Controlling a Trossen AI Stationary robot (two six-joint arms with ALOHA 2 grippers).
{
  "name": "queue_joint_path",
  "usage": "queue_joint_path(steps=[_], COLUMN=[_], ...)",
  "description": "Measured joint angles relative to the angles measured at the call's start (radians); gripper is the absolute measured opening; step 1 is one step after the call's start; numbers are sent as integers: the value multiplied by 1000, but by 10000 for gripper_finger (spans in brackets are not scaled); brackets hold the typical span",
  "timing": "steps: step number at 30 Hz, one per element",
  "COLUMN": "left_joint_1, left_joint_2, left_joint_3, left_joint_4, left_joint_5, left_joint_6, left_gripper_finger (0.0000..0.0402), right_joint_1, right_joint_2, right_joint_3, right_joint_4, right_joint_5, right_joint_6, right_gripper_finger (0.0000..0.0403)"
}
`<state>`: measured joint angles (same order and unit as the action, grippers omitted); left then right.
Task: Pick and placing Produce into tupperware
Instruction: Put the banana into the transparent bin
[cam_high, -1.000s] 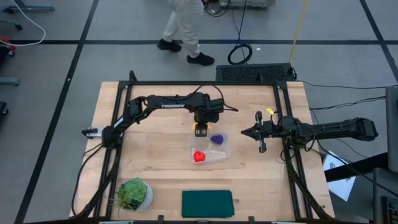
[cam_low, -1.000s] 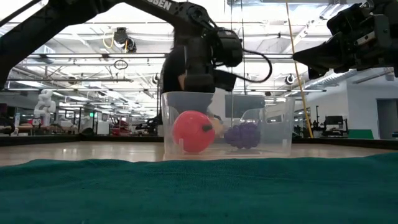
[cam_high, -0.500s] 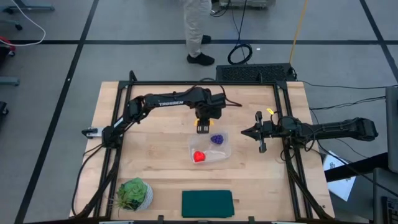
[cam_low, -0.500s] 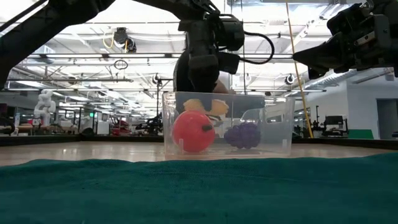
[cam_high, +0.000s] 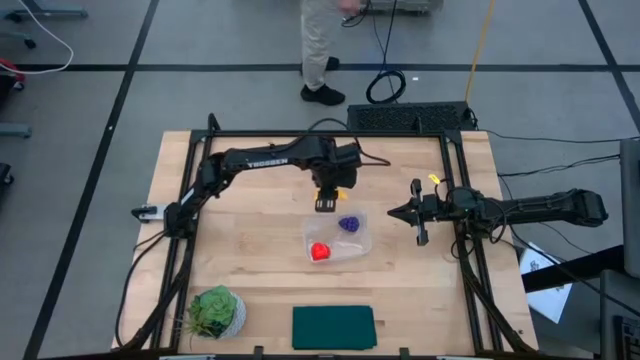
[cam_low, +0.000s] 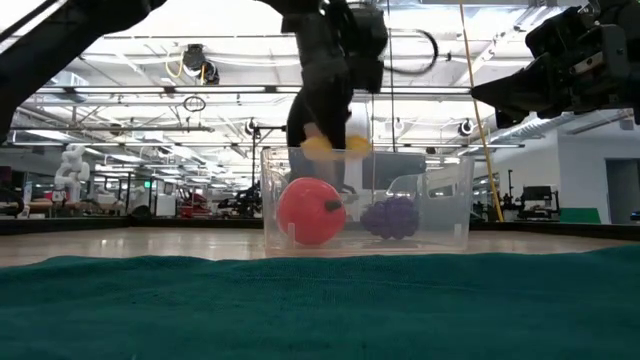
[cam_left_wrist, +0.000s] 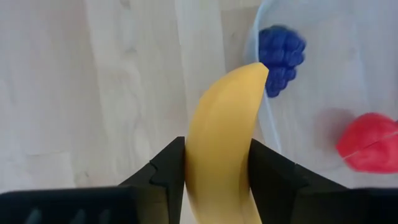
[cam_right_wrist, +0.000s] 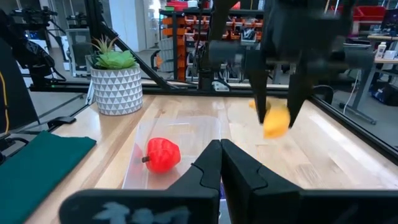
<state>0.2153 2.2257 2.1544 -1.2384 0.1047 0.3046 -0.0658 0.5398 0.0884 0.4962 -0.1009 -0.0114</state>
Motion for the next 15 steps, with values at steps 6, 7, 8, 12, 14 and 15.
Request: queue_joint_path(steps=[6,7,8,12,14,15], left_joint_1=[-1,-1,-1,-1,-1,-1], left_joint_2=[-74,-85,-94,-131,-143,-148], left_joint_3=[0,0,0,0,0,0], left_joint_4=[19,19,20,24,37,38], left_joint_5=[2,2,2,15,28,33], left_joint_6=[-13,-16,-16,-18,-19,-19], left_gripper_finger=[140,141,142,142,142,142], right_joint_1=[0,0,0,0,0,0], right_joint_2=[0,0,0,0,0,0], right_joint_3=[0,0,0,0,0,0], right_joint_4=[2,2,1,1,1,2], right_joint_5=[0,0,0,0,0,0], right_joint_6=[0,0,0,0,0,0], right_gripper_finger=[0,0,0,0,0,0])
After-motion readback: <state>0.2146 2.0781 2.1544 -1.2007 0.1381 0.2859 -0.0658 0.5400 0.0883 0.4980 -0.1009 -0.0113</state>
